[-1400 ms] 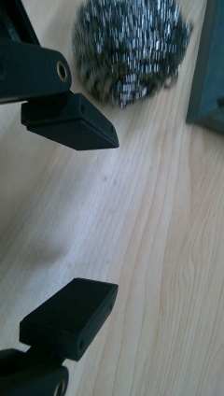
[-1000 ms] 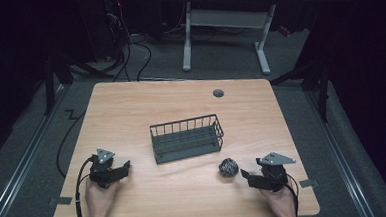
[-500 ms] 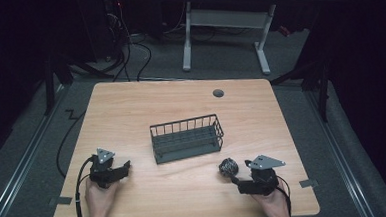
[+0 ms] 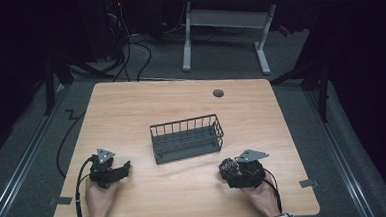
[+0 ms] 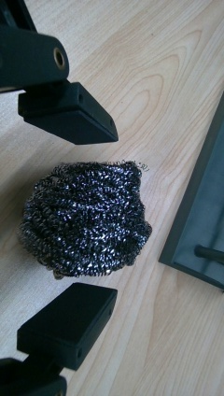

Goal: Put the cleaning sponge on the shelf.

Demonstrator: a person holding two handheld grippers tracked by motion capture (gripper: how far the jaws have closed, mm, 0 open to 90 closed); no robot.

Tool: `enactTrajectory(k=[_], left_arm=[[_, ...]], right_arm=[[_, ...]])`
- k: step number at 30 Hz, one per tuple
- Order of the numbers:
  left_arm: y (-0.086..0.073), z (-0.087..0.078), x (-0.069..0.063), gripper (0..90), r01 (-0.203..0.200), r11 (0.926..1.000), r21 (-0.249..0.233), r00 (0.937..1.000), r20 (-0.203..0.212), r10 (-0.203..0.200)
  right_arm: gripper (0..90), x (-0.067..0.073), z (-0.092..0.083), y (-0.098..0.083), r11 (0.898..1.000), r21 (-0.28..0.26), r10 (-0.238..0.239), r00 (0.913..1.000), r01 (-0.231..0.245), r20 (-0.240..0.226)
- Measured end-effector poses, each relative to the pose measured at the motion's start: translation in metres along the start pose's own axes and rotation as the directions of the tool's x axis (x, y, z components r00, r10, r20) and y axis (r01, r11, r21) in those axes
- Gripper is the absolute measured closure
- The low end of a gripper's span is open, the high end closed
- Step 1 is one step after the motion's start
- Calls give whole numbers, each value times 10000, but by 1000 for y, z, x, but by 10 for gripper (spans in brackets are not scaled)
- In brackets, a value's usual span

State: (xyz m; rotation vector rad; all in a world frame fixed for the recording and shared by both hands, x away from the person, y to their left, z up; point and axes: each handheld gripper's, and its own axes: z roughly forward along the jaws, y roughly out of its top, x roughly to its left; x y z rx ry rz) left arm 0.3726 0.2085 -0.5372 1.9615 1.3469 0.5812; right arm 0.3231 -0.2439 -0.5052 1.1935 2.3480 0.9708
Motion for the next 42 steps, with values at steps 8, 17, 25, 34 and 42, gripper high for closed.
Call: enactTrajectory(k=[8, 17, 25, 34, 42], left_arm=[[0, 0, 0, 272, -5, 10000, 0, 10000, 4, 5], [0, 0, 0, 271, -16, 10000, 1, 10000, -1, 16], [0, 0, 0, 270, -28, 10000, 5, 10000, 11, 28], [0, 0, 0, 264, -80, 10000, 15, 10000, 59, 80], [0, 0, 0, 264, -78, 10000, 12, 10000, 60, 77]], right_arm=[[311, -1, 9, 0, 9996, 294, -49, 9998, 56, -215], [396, 1, 6, 0, 9996, 261, -67, 9998, 72, -198], [405, 3, -3, 6, 9999, 26, -165, 9988, 167, -470], [413, 7, -19, 28, 9985, -345, -472, 9923, 435, -1145], [414, 3, -32, 51, 9970, -673, -471, 9876, 373, -1495]])
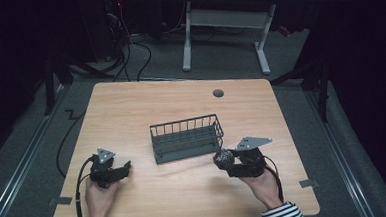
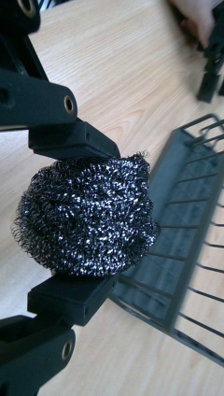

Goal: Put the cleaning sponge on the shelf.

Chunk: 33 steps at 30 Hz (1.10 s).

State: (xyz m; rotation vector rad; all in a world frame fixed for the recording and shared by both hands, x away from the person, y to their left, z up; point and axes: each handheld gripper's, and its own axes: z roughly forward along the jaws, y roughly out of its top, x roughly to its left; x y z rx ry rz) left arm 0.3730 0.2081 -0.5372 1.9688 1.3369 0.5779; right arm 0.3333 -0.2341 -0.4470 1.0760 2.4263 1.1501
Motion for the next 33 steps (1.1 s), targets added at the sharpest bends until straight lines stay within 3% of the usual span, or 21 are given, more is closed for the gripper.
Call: enactTrajectory(k=[14, 33], left_arm=[[0, 0, -1, 264, -60, 10000, 19, 10000, 47, 60], [0, 0, -1, 263, -62, 10000, 18, 10000, 54, 62]], right_arm=[[413, -11, -24, 46, 9969, -788, 5, 10000, -11, -76], [412, -26, -2, 89, 9976, -687, -108, 9999, 115, 105]])
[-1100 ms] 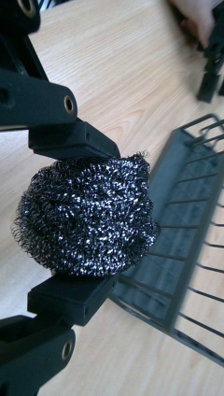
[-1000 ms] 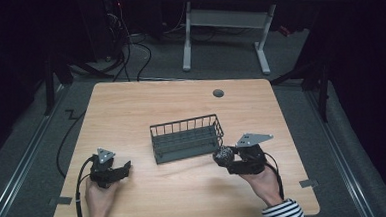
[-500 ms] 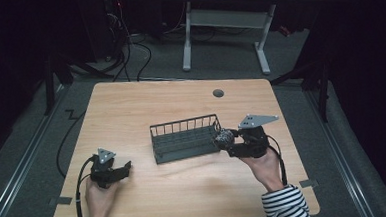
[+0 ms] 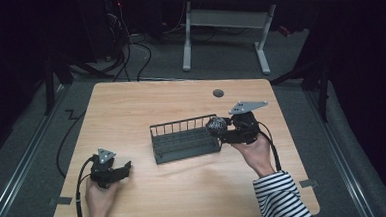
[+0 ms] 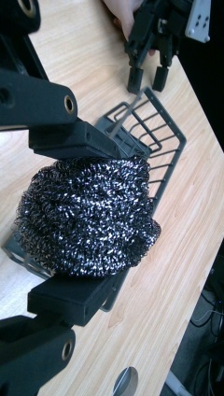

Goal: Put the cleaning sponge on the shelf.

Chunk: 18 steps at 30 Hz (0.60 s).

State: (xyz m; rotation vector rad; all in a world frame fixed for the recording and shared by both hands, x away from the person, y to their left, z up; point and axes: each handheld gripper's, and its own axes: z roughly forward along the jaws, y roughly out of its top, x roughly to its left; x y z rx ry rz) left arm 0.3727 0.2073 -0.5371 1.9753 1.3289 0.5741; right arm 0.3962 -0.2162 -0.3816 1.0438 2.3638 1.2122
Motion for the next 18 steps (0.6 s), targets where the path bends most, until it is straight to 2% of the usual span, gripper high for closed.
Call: enactTrajectory(k=[14, 18], left_arm=[[0, 0, 0, 263, -16, 10000, 12, 10000, 5, 16], [0, 0, 0, 263, -14, 10000, 11, 10000, 6, 14]], right_arm=[[409, -9, 38, 12, 9988, 473, 125, 9996, -137, 255], [408, -10, 50, 12, 9977, 666, 69, 9988, -102, 490]])
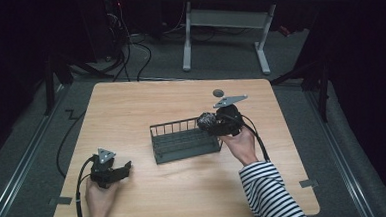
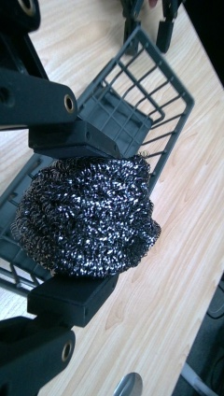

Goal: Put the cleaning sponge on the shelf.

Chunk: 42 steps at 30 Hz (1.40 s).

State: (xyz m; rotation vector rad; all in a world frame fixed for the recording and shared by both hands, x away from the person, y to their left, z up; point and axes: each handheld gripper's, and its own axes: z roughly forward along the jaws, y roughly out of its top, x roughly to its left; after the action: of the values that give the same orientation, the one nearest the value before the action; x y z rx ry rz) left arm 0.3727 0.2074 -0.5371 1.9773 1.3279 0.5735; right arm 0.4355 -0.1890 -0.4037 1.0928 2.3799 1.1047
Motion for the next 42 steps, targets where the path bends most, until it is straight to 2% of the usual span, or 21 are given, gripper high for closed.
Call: enactTrajectory(k=[6, 10, 11, 21, 32, 42], left_arm=[[0, 0, 0, 263, -3, 10000, 2, 10000, -1, 3], [0, 0, 0, 263, -2, 10000, 2, 10000, 0, 2], [0, 0, 0, 263, -3, 10000, 1, 10000, 0, 3], [0, 0, 0, 263, -5, 10000, 4, 10000, 3, 5], [0, 0, 0, 263, -2, 10000, 2, 10000, 5, 2], [0, 0, 0, 263, -3, 10000, 2, 10000, 5, 3]], right_arm=[[406, -1, 18, 0, 9991, 406, 79, 9999, -84, 124], [403, -2, 27, -2, 9977, 680, -39, 9995, 18, 305], [401, -1, 30, -2, 9969, 775, 85, 9994, -111, 344], [384, -1, 47, -9, 9911, 1328, 48, 9995, -88, 303], [311, 1, 49, -11, 9929, 1193, 4, 9998, -28, 201], [305, 2, 35, -10, 9974, 723, 33, 10000, -38, 79]])
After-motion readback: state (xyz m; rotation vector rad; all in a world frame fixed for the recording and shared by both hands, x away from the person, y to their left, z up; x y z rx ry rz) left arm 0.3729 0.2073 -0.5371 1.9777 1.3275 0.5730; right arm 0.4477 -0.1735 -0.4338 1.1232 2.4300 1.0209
